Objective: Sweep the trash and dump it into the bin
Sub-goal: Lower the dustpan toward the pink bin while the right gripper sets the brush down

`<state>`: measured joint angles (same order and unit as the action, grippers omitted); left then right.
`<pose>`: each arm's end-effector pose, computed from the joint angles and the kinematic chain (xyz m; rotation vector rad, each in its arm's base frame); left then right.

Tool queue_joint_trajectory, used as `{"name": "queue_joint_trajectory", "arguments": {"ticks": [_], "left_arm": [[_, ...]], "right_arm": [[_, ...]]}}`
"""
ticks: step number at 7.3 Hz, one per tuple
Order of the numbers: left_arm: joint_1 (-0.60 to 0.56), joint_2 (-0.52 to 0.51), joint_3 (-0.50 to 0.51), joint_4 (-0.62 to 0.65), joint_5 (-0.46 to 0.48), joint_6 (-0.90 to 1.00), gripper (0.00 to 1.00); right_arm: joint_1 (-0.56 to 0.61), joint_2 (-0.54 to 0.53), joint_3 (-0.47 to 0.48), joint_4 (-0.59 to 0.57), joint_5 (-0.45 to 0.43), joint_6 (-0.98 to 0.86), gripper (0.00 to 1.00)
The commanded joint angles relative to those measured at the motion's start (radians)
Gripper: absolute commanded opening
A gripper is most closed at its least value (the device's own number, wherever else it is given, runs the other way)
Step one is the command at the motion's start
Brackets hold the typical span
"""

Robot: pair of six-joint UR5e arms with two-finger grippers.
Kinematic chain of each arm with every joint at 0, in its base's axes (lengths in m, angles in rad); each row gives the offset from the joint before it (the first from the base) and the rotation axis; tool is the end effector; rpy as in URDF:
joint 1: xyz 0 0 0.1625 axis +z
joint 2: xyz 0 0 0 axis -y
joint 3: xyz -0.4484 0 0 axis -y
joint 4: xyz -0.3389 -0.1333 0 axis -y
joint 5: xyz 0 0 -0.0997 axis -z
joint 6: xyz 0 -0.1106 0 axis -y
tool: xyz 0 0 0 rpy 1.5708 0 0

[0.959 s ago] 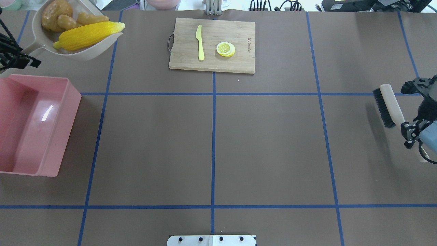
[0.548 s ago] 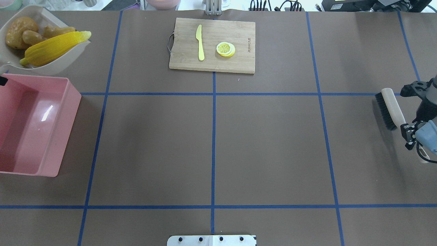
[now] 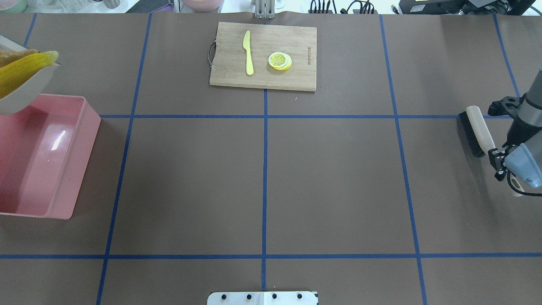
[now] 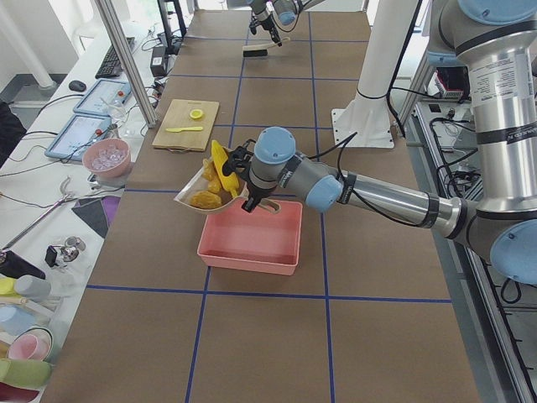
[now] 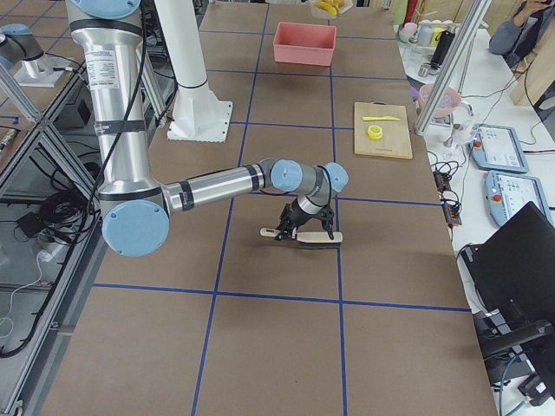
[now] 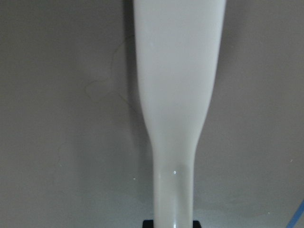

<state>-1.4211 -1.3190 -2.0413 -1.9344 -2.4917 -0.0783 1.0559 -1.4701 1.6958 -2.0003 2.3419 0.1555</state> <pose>0.0058 -0.3421 0.5243 0.4357 0.9514 0.3327 -0.1761 -0.4254 0.6306 -0.4368 -0.6638 -0.2618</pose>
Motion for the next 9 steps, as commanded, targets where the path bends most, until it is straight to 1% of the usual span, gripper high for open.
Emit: {"name": "queue_joint_trajectory", "arguments": {"ticks": [1,3,4,5,6,7,8,9], "left_arm": [[-0.033,0.134,-0.075,0.006,-0.012,0.002,0.00],[-0.033,0.232,-0.123,0.015,0.005,0.009,0.00],[-0.030,0.275,-0.154,0.017,0.039,0.009,0.00],[-0.026,0.305,-0.172,0.046,0.045,0.009,0.00],[-0.022,0.332,-0.180,0.048,0.047,0.011,0.00],[-0.016,0.348,-0.187,0.058,0.047,0.009,0.00],[0.016,0.349,-0.229,0.140,0.047,0.009,0.00],[0.031,0.356,-0.237,0.187,0.047,0.011,0.00]], "right_arm": [[-0.002,0.033,-0.033,0.000,0.002,0.006,0.00],[-0.002,0.042,-0.047,0.000,0.004,0.006,0.00],[-0.005,0.042,-0.050,0.000,0.002,0.006,0.02],[-0.005,0.042,-0.054,0.000,0.002,0.006,0.84],[-0.005,0.043,-0.053,0.002,0.002,0.001,1.00],[-0.005,0.043,-0.051,0.002,0.004,-0.001,1.00],[-0.005,0.043,-0.045,0.002,0.002,-0.002,1.00],[0.015,0.043,-0.033,0.002,-0.001,-0.004,1.00]]}}
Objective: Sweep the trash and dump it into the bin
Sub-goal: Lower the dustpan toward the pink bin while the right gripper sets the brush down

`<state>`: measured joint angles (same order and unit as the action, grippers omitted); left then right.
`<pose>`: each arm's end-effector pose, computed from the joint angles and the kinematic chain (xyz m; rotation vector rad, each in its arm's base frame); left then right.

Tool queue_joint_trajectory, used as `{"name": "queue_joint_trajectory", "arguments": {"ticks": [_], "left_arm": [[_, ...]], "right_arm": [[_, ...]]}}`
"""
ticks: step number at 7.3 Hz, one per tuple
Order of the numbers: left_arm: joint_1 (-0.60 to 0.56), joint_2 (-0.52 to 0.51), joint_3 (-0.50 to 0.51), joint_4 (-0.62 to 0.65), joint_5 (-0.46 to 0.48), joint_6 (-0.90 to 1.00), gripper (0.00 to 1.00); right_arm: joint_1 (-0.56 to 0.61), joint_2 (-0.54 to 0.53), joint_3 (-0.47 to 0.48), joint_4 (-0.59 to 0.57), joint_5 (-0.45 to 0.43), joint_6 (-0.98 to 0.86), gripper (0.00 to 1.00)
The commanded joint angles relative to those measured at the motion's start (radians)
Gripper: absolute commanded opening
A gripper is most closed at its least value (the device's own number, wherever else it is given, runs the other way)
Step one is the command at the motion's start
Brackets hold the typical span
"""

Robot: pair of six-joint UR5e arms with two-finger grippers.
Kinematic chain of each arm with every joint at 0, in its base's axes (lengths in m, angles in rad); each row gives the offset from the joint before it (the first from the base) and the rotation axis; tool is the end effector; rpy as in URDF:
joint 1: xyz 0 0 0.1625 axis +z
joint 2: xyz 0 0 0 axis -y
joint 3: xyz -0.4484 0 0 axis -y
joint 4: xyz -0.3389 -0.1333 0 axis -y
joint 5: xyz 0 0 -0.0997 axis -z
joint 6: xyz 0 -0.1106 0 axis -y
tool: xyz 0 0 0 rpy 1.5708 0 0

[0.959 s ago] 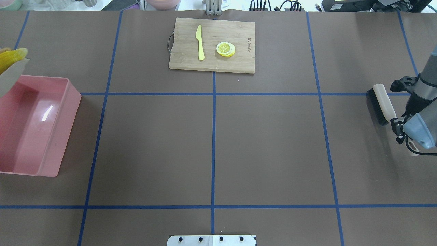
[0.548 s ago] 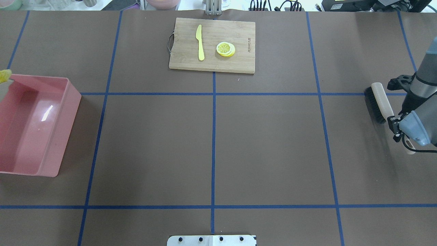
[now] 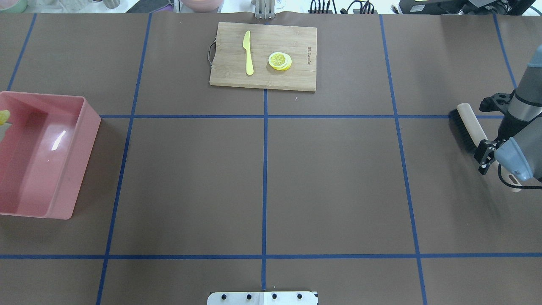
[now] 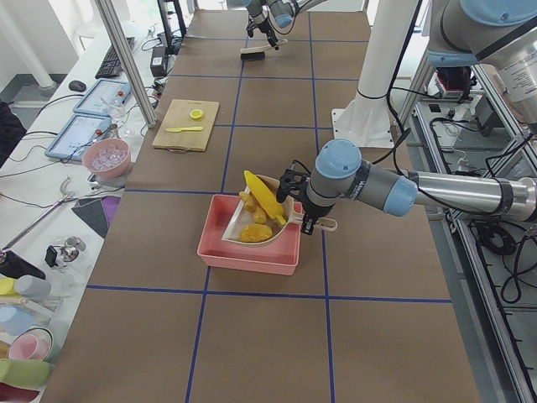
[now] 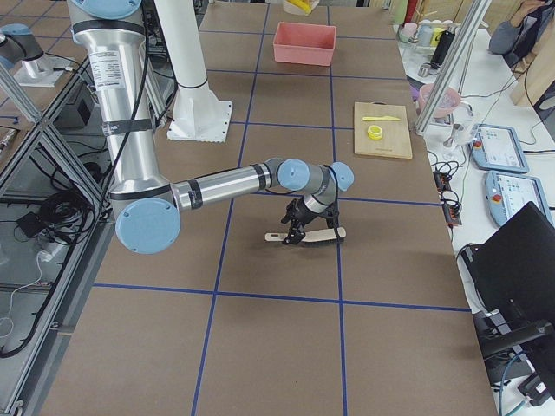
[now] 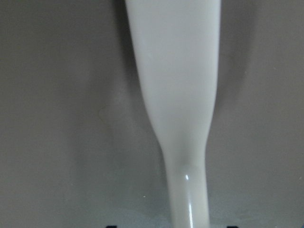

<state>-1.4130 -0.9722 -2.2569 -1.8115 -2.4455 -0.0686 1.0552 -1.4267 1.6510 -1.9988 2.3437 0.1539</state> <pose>-0.0161 -0.2073 0.5383 0.2074 0.8970 0.2263 -0.1861 -0.4421 0.6286 -0.4370 -0.6657 -0.2637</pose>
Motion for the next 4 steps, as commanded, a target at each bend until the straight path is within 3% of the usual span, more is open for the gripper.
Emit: {"name": "queue_joint_trajectory", "arguments": {"ticks": [1,4], "left_arm": [[0.047,0.007,-0.024,0.096,0.000,0.001,0.00],[0.103,-0.029,-0.024,0.196,-0.001,0.001,0.00]], "right_arm": [[0.064,0.000,0.041,0.000,-0.003,-0.004,1.00],[0.326,0.012,0.050,0.015,-0.032,-0.074,1.00]]}}
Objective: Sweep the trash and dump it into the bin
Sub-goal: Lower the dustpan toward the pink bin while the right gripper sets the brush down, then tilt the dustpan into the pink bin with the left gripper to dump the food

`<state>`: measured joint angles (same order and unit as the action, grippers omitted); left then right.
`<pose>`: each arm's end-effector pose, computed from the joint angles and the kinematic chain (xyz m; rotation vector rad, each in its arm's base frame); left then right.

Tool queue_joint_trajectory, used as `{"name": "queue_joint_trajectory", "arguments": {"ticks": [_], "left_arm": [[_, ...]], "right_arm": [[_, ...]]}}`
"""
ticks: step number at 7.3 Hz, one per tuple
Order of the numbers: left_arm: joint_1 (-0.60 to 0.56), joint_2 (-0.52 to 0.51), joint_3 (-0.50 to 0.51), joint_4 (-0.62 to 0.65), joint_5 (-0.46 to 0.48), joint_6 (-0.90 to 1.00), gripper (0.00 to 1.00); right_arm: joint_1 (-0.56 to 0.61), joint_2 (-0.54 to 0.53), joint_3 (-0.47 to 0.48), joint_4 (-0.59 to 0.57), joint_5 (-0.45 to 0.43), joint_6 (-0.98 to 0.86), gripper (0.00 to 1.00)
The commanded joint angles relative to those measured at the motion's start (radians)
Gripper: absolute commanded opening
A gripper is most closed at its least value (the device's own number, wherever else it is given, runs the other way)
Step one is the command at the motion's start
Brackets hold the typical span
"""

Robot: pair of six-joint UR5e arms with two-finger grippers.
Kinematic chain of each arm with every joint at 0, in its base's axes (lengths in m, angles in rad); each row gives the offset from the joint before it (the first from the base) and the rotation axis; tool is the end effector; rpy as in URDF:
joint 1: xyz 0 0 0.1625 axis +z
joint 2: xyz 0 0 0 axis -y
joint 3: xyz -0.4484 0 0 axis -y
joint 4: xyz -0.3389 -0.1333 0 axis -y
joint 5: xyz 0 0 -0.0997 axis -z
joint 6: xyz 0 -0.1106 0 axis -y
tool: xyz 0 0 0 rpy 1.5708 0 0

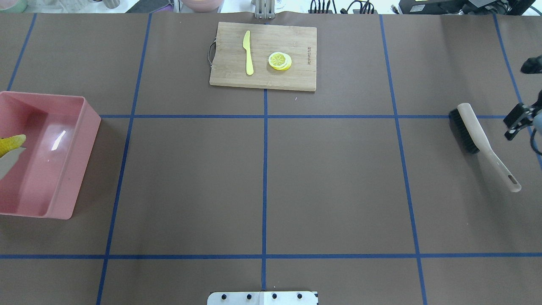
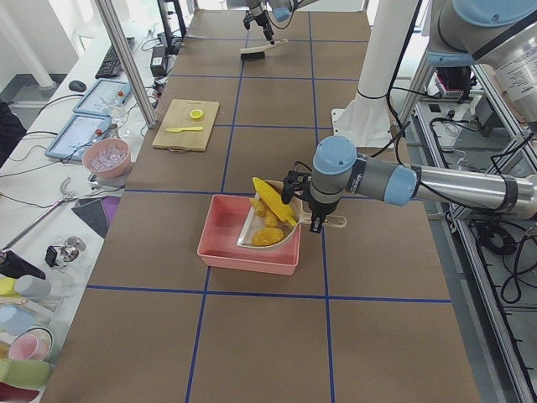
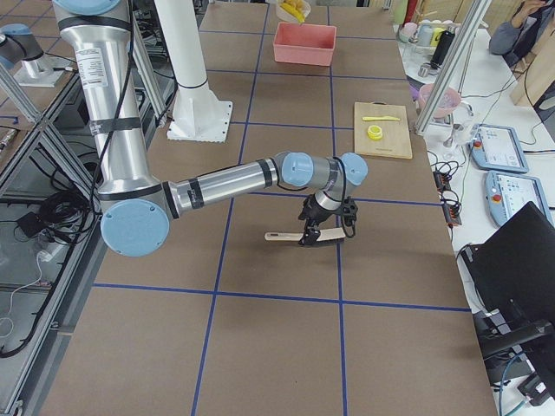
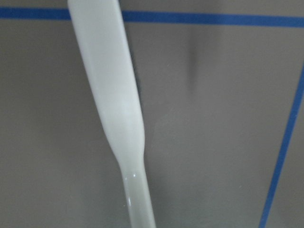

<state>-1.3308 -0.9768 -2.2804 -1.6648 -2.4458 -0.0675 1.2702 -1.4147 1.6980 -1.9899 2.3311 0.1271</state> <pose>0.0000 -0.2038 0.5436 0.0604 0.8937 0.2525 -0.0885 -0.4783 0.6036 -0.2875 -0.7147 -0.1132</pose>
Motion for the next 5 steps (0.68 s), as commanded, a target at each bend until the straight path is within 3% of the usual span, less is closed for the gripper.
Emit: {"name": "queue_joint_trajectory", "arguments": {"ticks": [1,3,4,5], "left_arm": [[0.034,-0.051,-0.002,0.098,-0.002,-0.001,0.00],[0.080,-0.066,-0.010,0.160,-0.002,-0.002,0.00],[0.114,-0.078,-0.014,0.222,-0.002,-0.002,0.00],[0.131,-0.091,-0.017,0.258,-0.002,-0.002,0.00]], "right_arm": [[0.189,-0.047,0.000,0.016,-0.044,-0.140,1.00],[0.274,-0.221,0.003,0.226,-0.047,-0.238,1.00],[0.275,-0.295,0.003,0.341,-0.050,-0.215,1.00],[0.275,-0.303,0.005,0.370,-0.064,-0.092,1.00]]}}
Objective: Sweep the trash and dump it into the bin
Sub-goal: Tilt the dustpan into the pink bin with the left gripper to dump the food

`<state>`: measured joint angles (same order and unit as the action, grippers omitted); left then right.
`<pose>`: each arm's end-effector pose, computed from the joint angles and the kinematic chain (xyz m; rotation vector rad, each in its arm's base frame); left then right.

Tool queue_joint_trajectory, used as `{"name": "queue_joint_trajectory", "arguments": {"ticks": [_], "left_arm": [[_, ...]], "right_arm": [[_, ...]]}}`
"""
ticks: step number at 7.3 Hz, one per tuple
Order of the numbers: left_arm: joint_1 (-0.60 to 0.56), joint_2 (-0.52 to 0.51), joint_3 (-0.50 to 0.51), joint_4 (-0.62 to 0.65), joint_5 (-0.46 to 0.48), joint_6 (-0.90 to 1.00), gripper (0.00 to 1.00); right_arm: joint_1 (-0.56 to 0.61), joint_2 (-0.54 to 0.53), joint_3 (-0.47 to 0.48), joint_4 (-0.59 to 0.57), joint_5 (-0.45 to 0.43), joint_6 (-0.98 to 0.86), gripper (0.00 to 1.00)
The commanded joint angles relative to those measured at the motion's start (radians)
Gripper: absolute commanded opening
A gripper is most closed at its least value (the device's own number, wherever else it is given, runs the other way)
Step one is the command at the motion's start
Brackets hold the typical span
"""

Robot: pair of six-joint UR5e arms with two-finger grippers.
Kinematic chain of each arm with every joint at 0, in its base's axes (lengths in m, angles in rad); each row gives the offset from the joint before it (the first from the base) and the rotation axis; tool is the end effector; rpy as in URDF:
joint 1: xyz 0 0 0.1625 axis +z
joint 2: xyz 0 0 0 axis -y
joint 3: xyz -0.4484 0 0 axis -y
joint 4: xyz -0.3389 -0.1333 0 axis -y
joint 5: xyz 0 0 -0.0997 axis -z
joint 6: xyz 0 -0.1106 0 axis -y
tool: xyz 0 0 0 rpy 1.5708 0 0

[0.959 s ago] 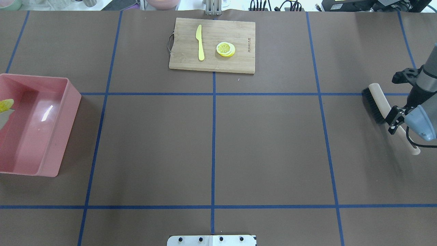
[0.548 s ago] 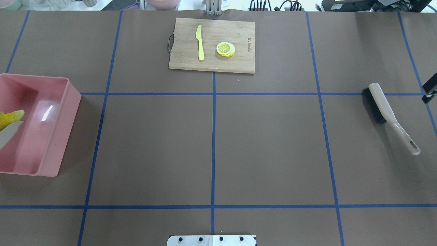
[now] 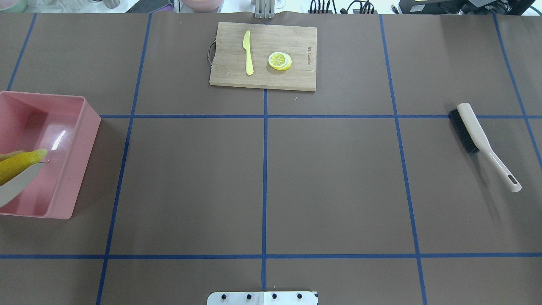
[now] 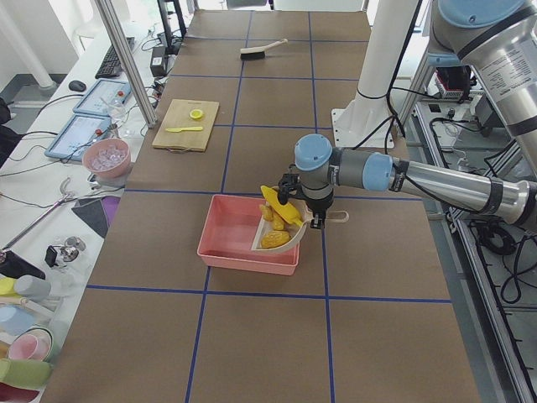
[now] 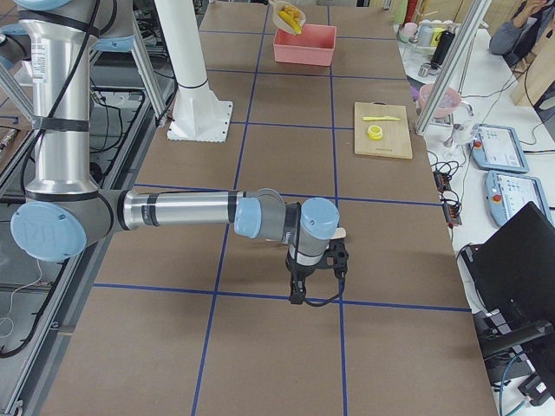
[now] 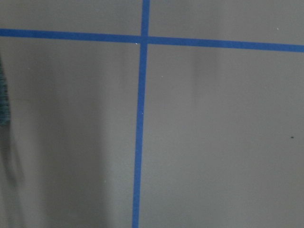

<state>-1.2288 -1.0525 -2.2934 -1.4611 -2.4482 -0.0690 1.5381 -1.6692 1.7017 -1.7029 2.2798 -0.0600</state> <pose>0.0269 -0.2193 0.5442 -0.0927 0.8798 0.2965 0.0487 -0.3873 0.6912 -0.0857 -0.7097 -0.0534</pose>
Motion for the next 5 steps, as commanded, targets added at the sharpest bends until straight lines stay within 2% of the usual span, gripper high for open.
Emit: {"name": "queue_joint_trajectory", "arguments": {"ticks": [1,4,5], "left_arm": [[0.058,-0.018,-0.014,0.098,0.000,-0.002,0.00],[0.081,-0.070,-0.044,0.229,-0.012,-0.002,0.00],[0.080,-0.067,-0.087,0.290,-0.011,-0.002,0.00]], "right_arm": [[0.005,-0.047,0.001,0.085,-0.014,0.127,1.00],[0.004,-0.027,0.000,0.086,-0.043,0.123,1.00],[0.004,-0.026,-0.004,0.086,-0.045,0.126,1.00]]}}
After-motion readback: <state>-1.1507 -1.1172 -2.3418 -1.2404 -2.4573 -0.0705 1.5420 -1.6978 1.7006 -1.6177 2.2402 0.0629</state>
